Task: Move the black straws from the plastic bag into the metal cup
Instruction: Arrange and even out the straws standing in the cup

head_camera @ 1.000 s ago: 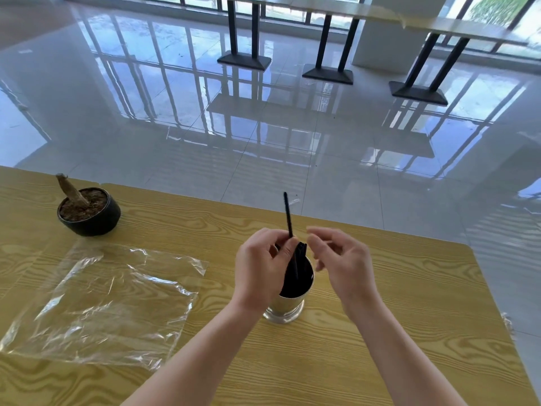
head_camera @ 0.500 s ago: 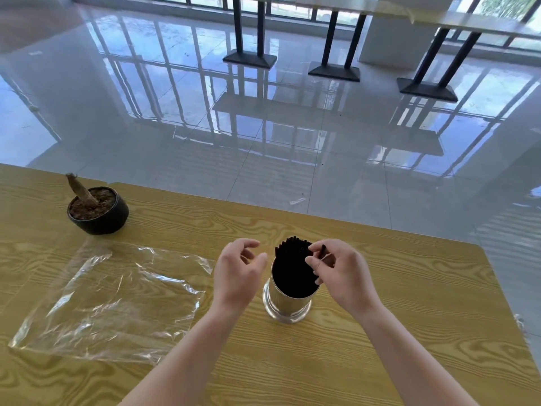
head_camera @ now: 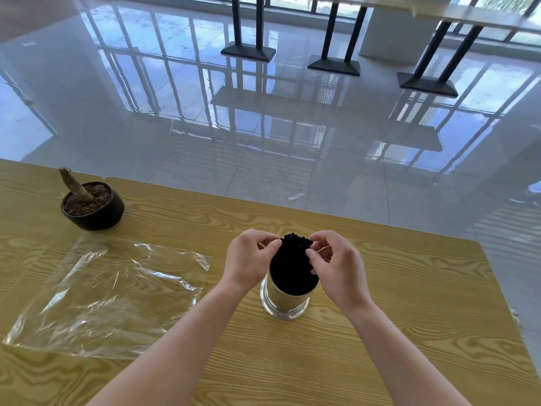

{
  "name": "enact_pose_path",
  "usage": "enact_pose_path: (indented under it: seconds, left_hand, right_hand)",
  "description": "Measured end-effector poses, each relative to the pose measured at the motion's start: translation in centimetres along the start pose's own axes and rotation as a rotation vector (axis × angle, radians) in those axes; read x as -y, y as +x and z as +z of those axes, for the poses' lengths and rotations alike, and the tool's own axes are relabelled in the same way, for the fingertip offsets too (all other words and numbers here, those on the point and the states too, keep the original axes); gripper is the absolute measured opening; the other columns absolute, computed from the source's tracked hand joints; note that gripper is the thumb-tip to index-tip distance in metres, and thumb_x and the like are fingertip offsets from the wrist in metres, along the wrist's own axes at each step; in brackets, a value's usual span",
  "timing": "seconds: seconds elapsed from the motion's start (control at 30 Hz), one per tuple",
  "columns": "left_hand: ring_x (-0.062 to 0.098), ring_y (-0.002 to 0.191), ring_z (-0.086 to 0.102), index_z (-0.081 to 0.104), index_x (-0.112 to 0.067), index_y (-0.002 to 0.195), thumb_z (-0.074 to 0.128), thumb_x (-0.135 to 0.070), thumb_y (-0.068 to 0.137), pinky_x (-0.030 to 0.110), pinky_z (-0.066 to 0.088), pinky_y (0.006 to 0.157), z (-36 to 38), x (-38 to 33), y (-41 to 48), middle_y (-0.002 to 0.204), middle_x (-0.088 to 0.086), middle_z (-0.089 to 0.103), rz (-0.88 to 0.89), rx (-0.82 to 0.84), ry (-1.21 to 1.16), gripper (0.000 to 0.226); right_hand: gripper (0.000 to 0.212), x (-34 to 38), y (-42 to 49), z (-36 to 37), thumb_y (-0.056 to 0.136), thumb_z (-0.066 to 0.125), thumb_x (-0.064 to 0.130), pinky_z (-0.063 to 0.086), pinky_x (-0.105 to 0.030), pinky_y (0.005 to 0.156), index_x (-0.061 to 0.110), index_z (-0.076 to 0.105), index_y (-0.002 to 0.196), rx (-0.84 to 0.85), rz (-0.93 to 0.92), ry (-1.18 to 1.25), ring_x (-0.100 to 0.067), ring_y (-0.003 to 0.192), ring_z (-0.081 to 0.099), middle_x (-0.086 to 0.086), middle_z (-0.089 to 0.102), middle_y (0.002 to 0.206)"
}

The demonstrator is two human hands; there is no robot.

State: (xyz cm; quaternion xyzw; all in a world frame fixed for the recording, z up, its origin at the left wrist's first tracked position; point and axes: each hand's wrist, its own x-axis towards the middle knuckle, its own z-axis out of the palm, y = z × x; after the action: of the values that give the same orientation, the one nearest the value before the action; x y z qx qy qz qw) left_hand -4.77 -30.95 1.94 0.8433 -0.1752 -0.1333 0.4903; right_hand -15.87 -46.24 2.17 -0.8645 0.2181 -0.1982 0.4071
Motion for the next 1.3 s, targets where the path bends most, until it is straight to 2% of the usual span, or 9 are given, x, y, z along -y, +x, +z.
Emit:
enact_pose_path:
  seconds: [0.17, 0.4, 0.53, 0.63, 0.83, 1.03, 1.1, 1.23, 1.3]
  left_hand:
    - [-0.007, 0.069, 0.061, 0.079, -0.025, 0.085, 0.074, -0.027, 0.088, 0.009, 0.048, 0.059, 0.1, -0.3, 0.4, 0.081, -0.014, 0.072, 0.001, 0.007, 0.007, 0.006]
    - [-0.003, 0.071, 0.062, 0.075, -0.026, 0.077, 0.074, -0.027, 0.086, 0.012, 0.049, 0.060, 0.5, -0.4, 0.6, 0.077, -0.013, 0.071, 0.024, -0.016, 0.033, 0.009]
    - [0.000, 0.076, 0.063, 0.073, -0.025, 0.074, 0.074, -0.022, 0.086, 0.012, 0.049, 0.065, 0.3, -1.0, 0.7, 0.079, -0.011, 0.070, 0.088, -0.137, -0.001, 0.012]
    - [0.001, 0.077, 0.064, 0.067, -0.036, 0.073, 0.075, -0.019, 0.085, 0.011, 0.049, 0.067, -0.3, -2.1, 0.7, 0.077, -0.014, 0.069, 0.165, -0.269, -0.054, 0.023]
    - [0.004, 0.066, 0.067, 0.070, -0.034, 0.076, 0.074, -0.018, 0.084, 0.020, 0.056, 0.062, -3.4, -5.3, 1.3, 0.069, -0.012, 0.073, 0.134, -0.487, -0.386, 0.018]
    - [0.005, 0.045, 0.049, 0.073, -0.019, 0.069, 0.073, -0.011, 0.085, 0.018, 0.037, 0.040, -7.3, -7.1, 1.7, 0.052, -0.009, 0.062, -0.006, -0.748, -0.867, 0.018]
    - [0.007, 0.046, 0.048, 0.066, -0.014, 0.066, 0.071, -0.011, 0.088, 0.021, 0.033, 0.040, -7.9, -7.1, 1.6, 0.052, -0.006, 0.059, -0.068, -0.763, -0.984, 0.023]
    - [0.010, 0.051, 0.049, 0.058, -0.015, 0.059, 0.072, -0.013, 0.089, 0.023, 0.033, 0.043, -7.3, -6.5, 1.2, 0.055, -0.002, 0.056, -0.287, -0.733, -1.148, 0.033]
    - [0.009, 0.054, 0.053, 0.060, -0.014, 0.064, 0.074, -0.015, 0.089, 0.022, 0.038, 0.045, -6.4, -6.0, 0.5, 0.060, 0.000, 0.059, -0.386, -0.709, -1.177, 0.028]
  right_hand:
    - [0.026, -0.1, 0.0, 0.0, 0.085, 0.076, 0.009, 0.059, -0.031, 0.065, 0.023, 0.070, 0.107, 0.025, -0.037, -0.005, -0.006, 0.074, 0.066, 0.014, 0.067, 0.085]
    - [0.025, -0.6, -0.4, -0.4, 0.085, 0.077, 0.010, 0.055, -0.019, 0.064, 0.025, 0.070, 0.104, 0.007, -0.056, -0.009, -0.006, 0.075, 0.066, 0.014, 0.068, 0.083]
    - [0.024, -0.5, -0.4, -0.7, 0.086, 0.076, 0.011, 0.054, -0.017, 0.065, 0.026, 0.071, 0.103, -0.004, -0.057, 0.016, -0.005, 0.076, 0.066, 0.015, 0.069, 0.082]
    - [0.022, -0.3, -0.4, -0.9, 0.087, 0.075, 0.011, 0.052, -0.013, 0.066, 0.025, 0.071, 0.104, -0.017, -0.047, 0.035, -0.005, 0.078, 0.065, 0.016, 0.068, 0.082]
    - [0.020, 0.4, -0.2, -1.0, 0.089, 0.073, 0.010, 0.056, -0.021, 0.066, 0.022, 0.072, 0.104, -0.059, -0.038, 0.103, -0.009, 0.075, 0.066, 0.012, 0.070, 0.083]
    - [0.012, 1.5, -0.5, -1.0, 0.092, 0.072, 0.016, 0.056, -0.031, 0.059, 0.026, 0.072, 0.099, -0.114, -0.034, 0.236, -0.014, 0.064, 0.064, 0.009, 0.069, 0.080]
    - [0.007, 1.8, -0.9, -1.1, 0.093, 0.072, 0.026, 0.055, -0.034, 0.056, 0.027, 0.073, 0.099, -0.093, 0.021, 0.369, -0.019, 0.058, 0.062, 0.004, 0.069, 0.076]
    - [0.063, 3.9, -2.2, -0.5, 0.075, 0.086, 0.042, 0.056, -0.038, 0.064, 0.011, 0.065, 0.126, 0.206, 0.329, 0.994, -0.023, 0.068, 0.064, -0.015, 0.069, 0.091]
    - [0.074, 5.3, -2.6, 0.1, 0.071, 0.090, 0.039, 0.058, -0.033, 0.065, 0.002, 0.061, 0.128, 0.288, 0.389, 1.177, -0.021, 0.073, 0.064, -0.017, 0.066, 0.097]
